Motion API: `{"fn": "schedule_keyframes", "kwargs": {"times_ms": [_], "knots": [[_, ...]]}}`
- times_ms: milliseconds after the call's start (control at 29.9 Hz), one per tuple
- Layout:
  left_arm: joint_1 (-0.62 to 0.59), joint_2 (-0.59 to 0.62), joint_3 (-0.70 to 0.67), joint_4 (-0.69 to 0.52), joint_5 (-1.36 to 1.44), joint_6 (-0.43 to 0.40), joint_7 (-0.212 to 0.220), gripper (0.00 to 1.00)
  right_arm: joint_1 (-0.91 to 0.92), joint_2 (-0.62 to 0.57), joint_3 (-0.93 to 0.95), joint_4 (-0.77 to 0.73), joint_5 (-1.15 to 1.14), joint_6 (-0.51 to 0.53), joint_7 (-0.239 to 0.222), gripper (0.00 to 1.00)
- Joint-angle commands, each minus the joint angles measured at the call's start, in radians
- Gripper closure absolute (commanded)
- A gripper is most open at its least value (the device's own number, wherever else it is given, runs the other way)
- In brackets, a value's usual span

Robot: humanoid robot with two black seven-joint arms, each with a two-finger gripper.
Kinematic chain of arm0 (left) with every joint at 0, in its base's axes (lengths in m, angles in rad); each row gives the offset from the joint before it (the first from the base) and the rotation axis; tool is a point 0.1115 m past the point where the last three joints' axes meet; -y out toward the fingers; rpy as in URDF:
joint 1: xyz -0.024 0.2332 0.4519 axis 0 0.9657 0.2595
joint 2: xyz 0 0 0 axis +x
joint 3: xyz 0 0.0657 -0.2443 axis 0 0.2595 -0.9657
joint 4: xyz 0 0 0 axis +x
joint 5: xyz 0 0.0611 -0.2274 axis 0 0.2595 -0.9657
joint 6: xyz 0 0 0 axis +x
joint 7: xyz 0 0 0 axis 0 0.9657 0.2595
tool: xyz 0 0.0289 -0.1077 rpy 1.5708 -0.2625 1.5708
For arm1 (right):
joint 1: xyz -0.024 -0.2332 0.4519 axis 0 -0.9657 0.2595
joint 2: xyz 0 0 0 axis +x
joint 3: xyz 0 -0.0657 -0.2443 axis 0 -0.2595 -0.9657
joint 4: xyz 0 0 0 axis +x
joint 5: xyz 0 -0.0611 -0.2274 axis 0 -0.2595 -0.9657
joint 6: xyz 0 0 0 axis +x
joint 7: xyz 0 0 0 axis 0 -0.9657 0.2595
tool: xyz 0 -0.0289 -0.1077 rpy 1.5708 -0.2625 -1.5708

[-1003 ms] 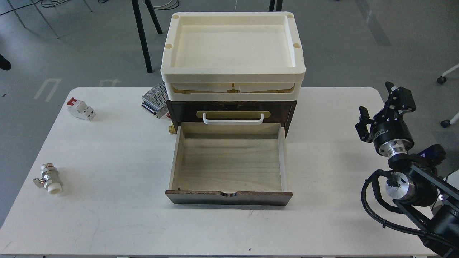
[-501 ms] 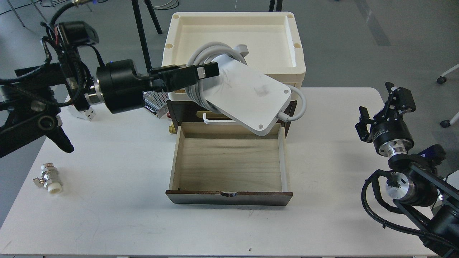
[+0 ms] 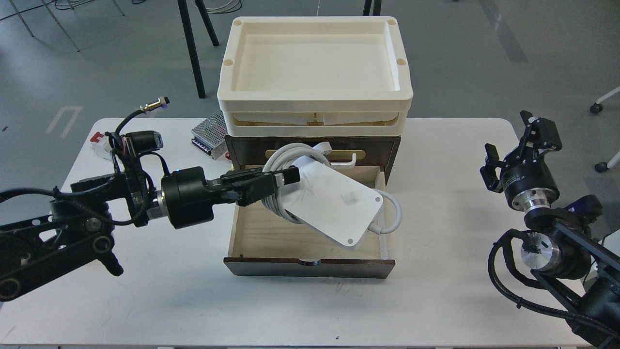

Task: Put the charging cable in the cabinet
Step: 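Lower the held charger into the open wooden drawer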

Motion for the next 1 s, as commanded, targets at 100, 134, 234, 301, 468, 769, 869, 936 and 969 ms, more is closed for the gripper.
{"fn": "schedule_keyframes", "kwargs": {"times_ms": [100,134,234,301,468,769,869,936,969], "knots": [[0.116,-0.061,0.001,0.07,0.001,0.106,0.0,0.96,0.0,0.0,0.0,0.0,0.0,0.0,0.0,0.01],[0.122,-0.071,0.002,0.085,0.001,0.114,0.0,0.96,0.0,0.0,0.0,0.0,0.0,0.0,0.0,0.01],[0.146,-0.102,0.001,0.13,0.001,0.129,0.0,0.95,0.0,0.0,0.0,0.0,0.0,0.0,0.0,0.01],[0.151,-0.116,0.001,0.154,0.001,0.138,0.0,0.95,0.0,0.0,0.0,0.0,0.0,0.0,0.0,0.01],[0.151,-0.154,0.001,0.202,0.001,0.153,0.0,0.95,0.0,0.0,0.0,0.0,0.0,0.0,0.0,0.01],[0.157,-0.24,0.042,0.286,0.003,0.163,0.0,0.94,0.0,0.0,0.0,0.0,0.0,0.0,0.0,0.01],[0.157,-0.248,0.053,0.303,0.005,0.178,0.0,0.94,0.0,0.0,0.0,0.0,0.0,0.0,0.0,0.01],[0.157,-0.263,0.053,0.327,0.005,0.183,0.0,0.94,0.0,0.0,0.0,0.0,0.0,0.0,0.0,0.01],[0.156,-0.278,0.053,0.341,0.003,0.183,0.0,0.94,0.0,0.0,0.0,0.0,0.0,0.0,0.0,0.01]]}}
